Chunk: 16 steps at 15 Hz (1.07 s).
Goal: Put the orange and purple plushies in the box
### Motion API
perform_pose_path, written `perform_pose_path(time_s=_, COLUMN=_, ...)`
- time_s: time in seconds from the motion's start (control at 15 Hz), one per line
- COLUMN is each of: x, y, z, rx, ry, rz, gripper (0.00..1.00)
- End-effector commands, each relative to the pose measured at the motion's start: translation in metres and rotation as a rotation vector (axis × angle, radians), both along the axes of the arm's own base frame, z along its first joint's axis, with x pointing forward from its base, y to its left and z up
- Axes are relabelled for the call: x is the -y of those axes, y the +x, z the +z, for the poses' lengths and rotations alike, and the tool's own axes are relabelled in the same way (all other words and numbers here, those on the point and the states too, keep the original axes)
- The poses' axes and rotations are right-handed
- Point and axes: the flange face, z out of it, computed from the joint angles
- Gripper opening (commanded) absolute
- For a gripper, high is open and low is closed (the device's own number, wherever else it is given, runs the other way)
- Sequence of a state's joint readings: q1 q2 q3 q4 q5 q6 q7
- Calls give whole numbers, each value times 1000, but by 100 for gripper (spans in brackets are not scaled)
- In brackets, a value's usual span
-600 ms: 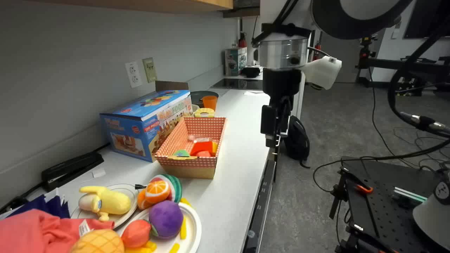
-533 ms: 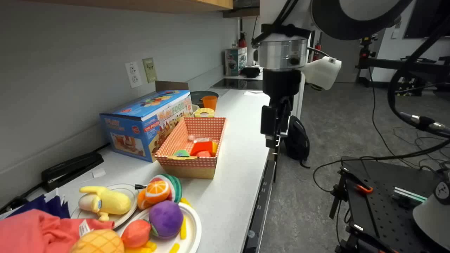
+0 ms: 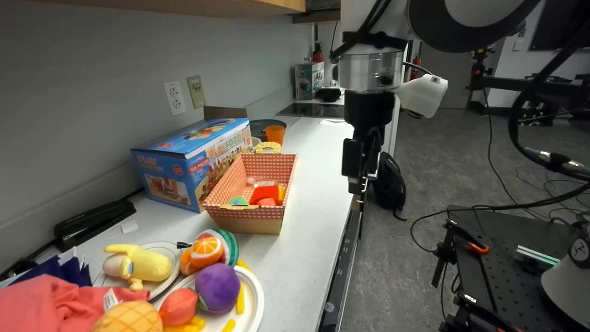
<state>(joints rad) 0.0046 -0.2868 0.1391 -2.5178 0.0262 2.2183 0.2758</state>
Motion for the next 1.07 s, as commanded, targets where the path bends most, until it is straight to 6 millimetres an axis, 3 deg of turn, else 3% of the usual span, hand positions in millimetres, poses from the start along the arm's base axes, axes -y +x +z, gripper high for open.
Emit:
perform_pose_path(time_s=0.0, x=0, y=0, z=0, rx=-1, ry=0, rz=0, gripper=100)
perform_pose_path(time_s=0.67, x=0, y=0, z=0, rx=-1, ry=0, rz=0, gripper=100)
perform_pose_path(time_s=1.0, x=-22, y=27, z=7, rx=7, ry=-4, rz=65, gripper=100)
